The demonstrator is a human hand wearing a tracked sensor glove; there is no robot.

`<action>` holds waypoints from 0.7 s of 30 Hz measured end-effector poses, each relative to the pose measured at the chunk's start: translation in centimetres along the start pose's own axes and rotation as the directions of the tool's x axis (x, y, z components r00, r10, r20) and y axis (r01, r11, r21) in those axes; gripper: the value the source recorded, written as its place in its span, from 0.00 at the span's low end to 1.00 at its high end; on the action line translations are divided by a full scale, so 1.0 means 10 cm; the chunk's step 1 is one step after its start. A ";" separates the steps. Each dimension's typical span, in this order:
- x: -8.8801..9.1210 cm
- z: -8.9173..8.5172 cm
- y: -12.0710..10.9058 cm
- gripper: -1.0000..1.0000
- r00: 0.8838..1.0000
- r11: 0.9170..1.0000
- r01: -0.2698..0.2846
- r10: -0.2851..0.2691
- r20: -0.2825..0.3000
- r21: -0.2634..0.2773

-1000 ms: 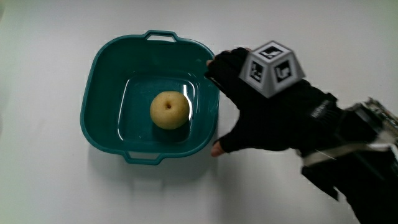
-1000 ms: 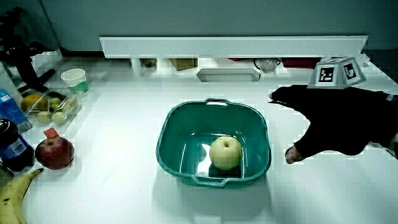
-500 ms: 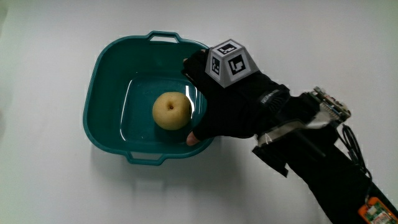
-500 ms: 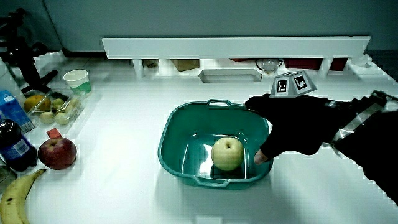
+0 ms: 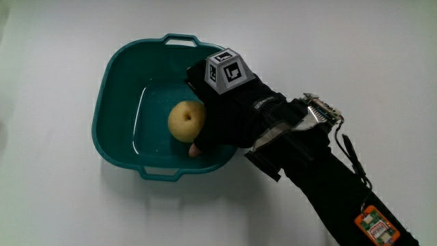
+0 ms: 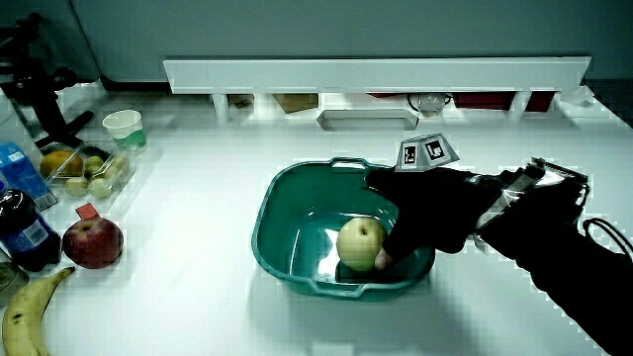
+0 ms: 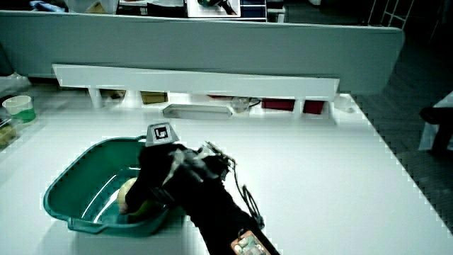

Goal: Pick pear from plate

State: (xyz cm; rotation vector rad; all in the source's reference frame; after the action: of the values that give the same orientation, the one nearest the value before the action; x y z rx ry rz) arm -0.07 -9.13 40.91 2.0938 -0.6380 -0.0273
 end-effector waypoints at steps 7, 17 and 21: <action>-0.04 -0.08 0.13 0.50 1.000 1.000 0.004 -0.004 0.003 -0.024; -0.09 -0.15 0.23 0.50 1.000 0.999 0.012 -0.011 0.014 -0.050; -0.09 -0.17 0.24 0.50 1.000 0.999 0.005 -0.005 0.009 -0.052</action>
State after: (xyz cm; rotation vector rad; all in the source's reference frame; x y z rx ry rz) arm -1.44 -8.44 43.57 2.0466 -0.6312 -0.0559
